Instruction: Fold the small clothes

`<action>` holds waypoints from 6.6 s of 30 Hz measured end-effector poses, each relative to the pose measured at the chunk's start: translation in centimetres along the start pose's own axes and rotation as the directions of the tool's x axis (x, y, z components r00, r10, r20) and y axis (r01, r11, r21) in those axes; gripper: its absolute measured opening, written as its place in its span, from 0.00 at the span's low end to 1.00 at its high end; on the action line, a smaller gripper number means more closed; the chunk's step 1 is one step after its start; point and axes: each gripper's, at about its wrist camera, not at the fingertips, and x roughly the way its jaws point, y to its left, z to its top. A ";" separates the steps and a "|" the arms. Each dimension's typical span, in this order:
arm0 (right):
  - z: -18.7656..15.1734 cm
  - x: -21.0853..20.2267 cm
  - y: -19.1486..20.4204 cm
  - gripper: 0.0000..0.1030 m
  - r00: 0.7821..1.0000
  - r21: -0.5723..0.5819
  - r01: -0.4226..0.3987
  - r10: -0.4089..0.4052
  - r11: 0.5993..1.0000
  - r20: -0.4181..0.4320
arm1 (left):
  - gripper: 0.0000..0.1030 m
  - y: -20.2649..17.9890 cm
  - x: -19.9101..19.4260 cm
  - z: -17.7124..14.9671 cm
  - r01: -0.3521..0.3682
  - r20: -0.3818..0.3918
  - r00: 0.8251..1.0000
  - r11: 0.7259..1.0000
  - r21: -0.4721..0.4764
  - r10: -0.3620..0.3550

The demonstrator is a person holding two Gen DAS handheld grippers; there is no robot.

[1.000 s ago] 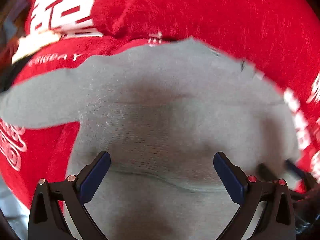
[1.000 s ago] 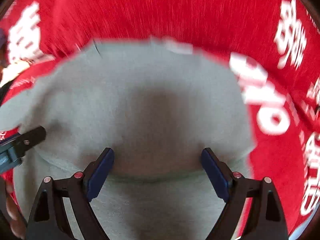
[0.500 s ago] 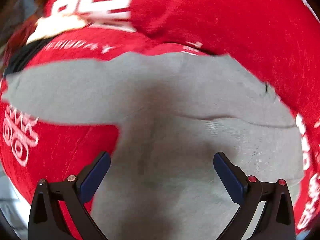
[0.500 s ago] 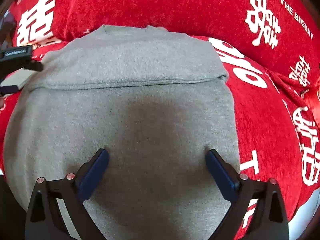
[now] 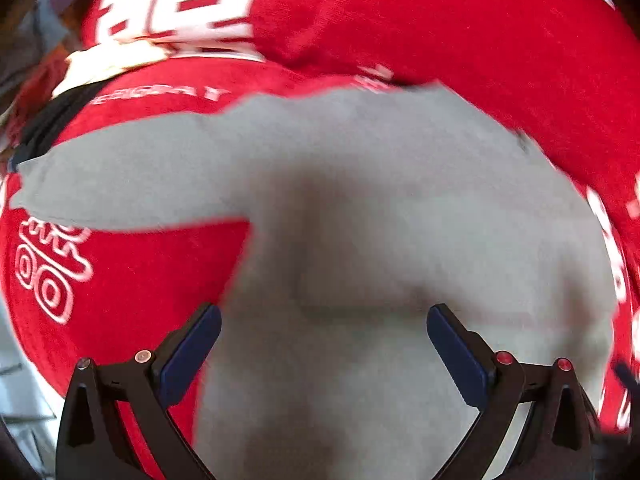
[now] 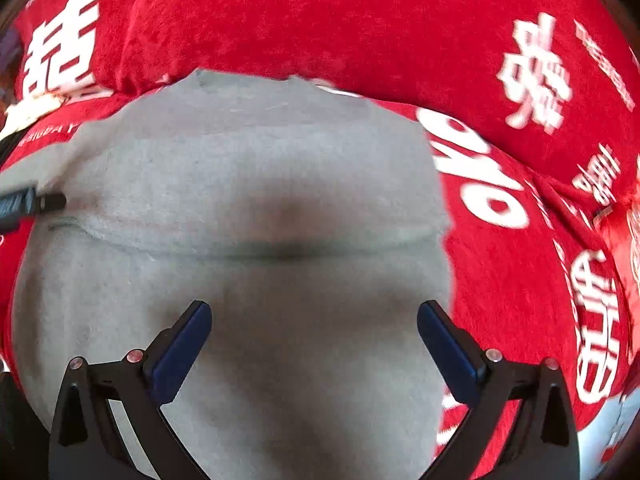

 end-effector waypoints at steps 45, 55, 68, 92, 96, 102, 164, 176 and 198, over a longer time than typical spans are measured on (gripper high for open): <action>-18.9 -3.9 2.6 0.99 0.994 -0.376 -0.004 0.044 0.927 0.099 | 1.00 3.2 -2.2 -16.2 -0.067 -0.127 0.988 0.987 0.143 0.085; -20.3 -4.7 -4.2 0.99 0.999 -0.266 0.027 -0.016 0.963 0.042 | 1.00 4.3 -4.9 -16.8 -0.105 -0.114 0.986 0.983 0.151 0.123; -19.3 -3.0 -1.6 0.99 0.999 -0.341 -0.036 0.042 0.939 0.012 | 1.00 3.6 -2.3 -15.4 -0.077 -0.192 0.978 0.996 0.037 0.083; 0.4 -0.8 -5.0 0.99 0.991 0.098 -0.130 0.126 0.987 0.039 | 1.00 -7.6 5.9 7.6 -0.023 0.002 1.000 0.982 0.186 0.023; 2.1 0.4 -4.9 0.99 0.993 0.066 -0.110 0.107 0.992 0.044 | 1.00 -4.5 6.1 10.6 0.029 0.001 1.000 0.997 0.074 -0.029; 8.1 3.0 -3.7 0.99 0.993 0.079 -0.102 0.096 0.992 0.069 | 1.00 0.3 9.7 14.2 0.001 -0.060 0.998 0.997 -0.074 -0.006; 12.3 1.2 38.3 0.96 0.939 -0.410 -0.306 0.343 0.859 0.018 | 0.15 38.9 -2.3 5.6 0.165 0.326 0.942 0.737 -0.656 0.079; 12.4 7.7 28.9 0.96 0.999 -0.201 -0.032 0.030 0.979 -0.010 | 0.15 37.3 -5.4 5.6 0.170 0.351 0.933 0.755 -0.634 0.084; 3.1 0.3 0.4 0.95 0.990 0.011 -0.140 0.139 0.990 0.037 | 0.15 12.6 -13.7 9.8 0.052 0.400 0.915 0.962 -0.267 0.061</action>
